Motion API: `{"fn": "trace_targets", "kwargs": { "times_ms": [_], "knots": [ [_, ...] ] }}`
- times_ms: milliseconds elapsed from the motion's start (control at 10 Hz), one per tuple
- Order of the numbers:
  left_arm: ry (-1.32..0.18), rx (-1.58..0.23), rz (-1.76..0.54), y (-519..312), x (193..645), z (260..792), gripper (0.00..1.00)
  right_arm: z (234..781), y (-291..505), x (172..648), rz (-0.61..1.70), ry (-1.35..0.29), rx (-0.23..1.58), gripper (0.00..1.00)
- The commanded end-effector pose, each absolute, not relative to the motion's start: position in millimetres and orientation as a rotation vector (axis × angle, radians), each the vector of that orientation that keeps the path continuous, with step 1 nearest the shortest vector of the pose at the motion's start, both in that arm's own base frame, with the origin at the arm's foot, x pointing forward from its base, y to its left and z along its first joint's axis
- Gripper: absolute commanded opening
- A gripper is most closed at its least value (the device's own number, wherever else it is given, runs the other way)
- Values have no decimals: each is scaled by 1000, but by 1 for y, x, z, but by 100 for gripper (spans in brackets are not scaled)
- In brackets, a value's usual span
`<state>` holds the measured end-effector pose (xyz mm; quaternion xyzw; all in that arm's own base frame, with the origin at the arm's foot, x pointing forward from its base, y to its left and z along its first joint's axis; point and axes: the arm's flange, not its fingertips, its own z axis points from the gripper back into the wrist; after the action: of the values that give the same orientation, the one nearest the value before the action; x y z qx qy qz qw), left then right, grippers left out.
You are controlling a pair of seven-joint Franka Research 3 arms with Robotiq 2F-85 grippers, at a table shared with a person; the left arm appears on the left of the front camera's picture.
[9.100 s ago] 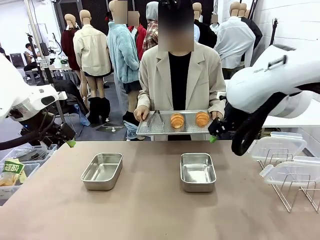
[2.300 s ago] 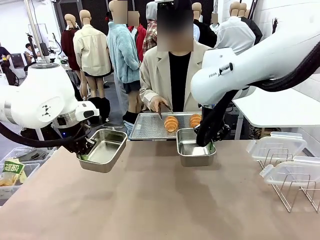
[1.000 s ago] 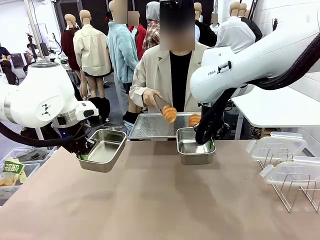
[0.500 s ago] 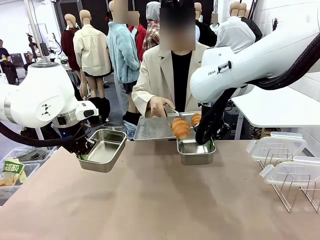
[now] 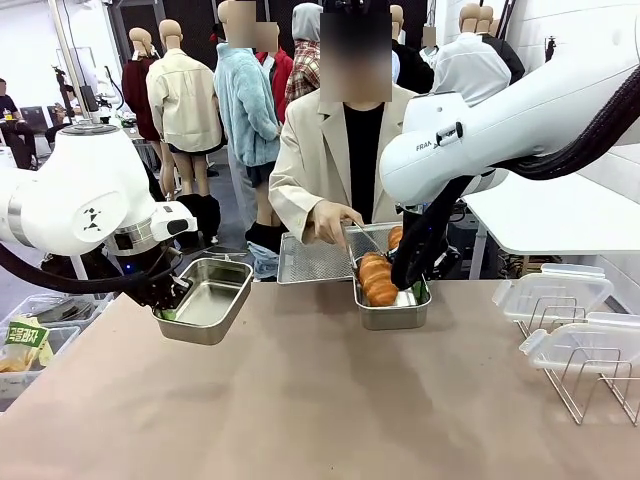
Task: Place the bread in airtight containers.
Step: Once an object is inside an Airtight Container , place the container in the center of the table.
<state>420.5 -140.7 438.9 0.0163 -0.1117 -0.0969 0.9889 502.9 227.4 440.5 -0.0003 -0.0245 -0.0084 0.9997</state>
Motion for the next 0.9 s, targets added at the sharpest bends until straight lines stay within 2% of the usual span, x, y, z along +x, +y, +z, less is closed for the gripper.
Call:
{"fn": "trace_targets", "kwargs": {
  "times_ms": [0,800],
  "knots": [
    [-232,36,-213,-140,421,441,0,442,227,499,-18,-58,4,0],
    [-232,36,-213,-140,421,441,0,442,227,499,-18,-58,4,0]
  ]
}}
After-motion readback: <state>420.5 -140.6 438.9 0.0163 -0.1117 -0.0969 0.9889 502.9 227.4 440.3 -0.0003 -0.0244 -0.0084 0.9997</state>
